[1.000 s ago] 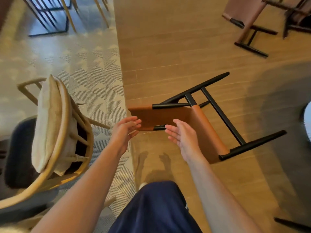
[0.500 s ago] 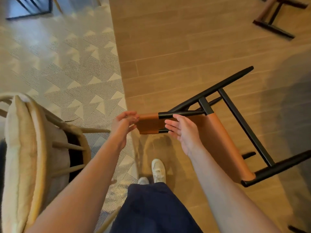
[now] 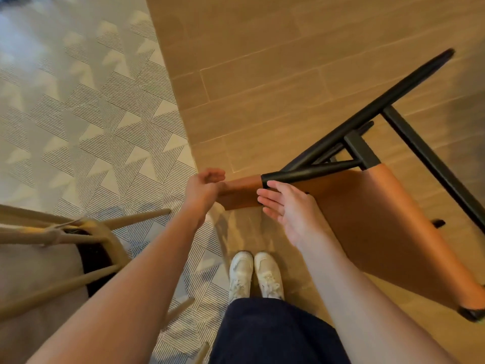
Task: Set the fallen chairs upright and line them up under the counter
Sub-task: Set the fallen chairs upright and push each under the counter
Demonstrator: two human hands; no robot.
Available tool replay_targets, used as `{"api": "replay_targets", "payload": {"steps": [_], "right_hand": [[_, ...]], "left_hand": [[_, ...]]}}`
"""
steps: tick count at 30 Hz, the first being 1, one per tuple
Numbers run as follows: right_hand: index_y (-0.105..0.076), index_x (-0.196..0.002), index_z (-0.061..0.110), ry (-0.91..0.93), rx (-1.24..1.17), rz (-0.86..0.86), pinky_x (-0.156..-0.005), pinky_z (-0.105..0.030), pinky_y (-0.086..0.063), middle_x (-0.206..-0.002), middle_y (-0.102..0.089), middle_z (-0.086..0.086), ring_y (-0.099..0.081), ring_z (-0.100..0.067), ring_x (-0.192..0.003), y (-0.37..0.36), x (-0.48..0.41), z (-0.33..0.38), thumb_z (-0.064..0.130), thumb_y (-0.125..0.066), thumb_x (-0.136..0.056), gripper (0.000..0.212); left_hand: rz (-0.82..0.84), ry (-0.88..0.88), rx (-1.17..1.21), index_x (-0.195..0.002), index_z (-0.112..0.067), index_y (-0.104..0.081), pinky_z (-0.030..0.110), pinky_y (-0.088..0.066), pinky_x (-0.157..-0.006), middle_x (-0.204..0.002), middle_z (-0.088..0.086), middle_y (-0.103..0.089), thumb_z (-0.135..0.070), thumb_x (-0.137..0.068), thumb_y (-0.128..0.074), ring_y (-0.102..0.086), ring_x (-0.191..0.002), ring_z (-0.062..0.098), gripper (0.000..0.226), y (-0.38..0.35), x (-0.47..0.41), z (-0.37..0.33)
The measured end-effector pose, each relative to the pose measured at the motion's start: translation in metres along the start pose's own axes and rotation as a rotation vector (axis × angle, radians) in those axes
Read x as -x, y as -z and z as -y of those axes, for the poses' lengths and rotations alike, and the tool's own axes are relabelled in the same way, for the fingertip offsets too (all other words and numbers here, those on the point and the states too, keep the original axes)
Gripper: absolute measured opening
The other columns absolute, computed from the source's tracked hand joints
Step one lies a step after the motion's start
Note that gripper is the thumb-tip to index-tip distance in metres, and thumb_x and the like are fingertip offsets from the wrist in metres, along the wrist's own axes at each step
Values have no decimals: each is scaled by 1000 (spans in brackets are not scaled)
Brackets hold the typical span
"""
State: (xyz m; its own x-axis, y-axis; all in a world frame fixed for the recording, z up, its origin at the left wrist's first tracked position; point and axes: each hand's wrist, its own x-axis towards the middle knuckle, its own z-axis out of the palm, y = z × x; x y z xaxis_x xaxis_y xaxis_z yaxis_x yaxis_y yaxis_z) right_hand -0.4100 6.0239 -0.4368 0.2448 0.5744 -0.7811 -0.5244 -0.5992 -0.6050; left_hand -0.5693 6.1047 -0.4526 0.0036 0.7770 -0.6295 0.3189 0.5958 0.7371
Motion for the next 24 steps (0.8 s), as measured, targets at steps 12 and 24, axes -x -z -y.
{"api": "replay_targets", "payload": {"steps": [12, 24], "right_hand": [[-64, -112, 15, -145, -174, 7, -81, -32, -55, -95, -76, -3, -72, -16, -92, -13, -46, -52, 24, -52, -97, 21], [-54, -115, 19, -203, -313, -54, -75, -33, -54, -106, -72, -8, -70, -20, -95, -15, -47, -64, 24, -50, -99, 18]], "left_hand": [[189, -360, -1297, -124, -21, -48, 37, -39, -95, -118, 3, -59, -17, -86, -60, -54, -110, 24, 41, -2, -84, 70], [320, -486, -1313, -100, -17, -53, 27, -36, -63, -85, -2, -55, -24, -79, -65, -50, -75, 16, 25, 3, -99, 61]]}}
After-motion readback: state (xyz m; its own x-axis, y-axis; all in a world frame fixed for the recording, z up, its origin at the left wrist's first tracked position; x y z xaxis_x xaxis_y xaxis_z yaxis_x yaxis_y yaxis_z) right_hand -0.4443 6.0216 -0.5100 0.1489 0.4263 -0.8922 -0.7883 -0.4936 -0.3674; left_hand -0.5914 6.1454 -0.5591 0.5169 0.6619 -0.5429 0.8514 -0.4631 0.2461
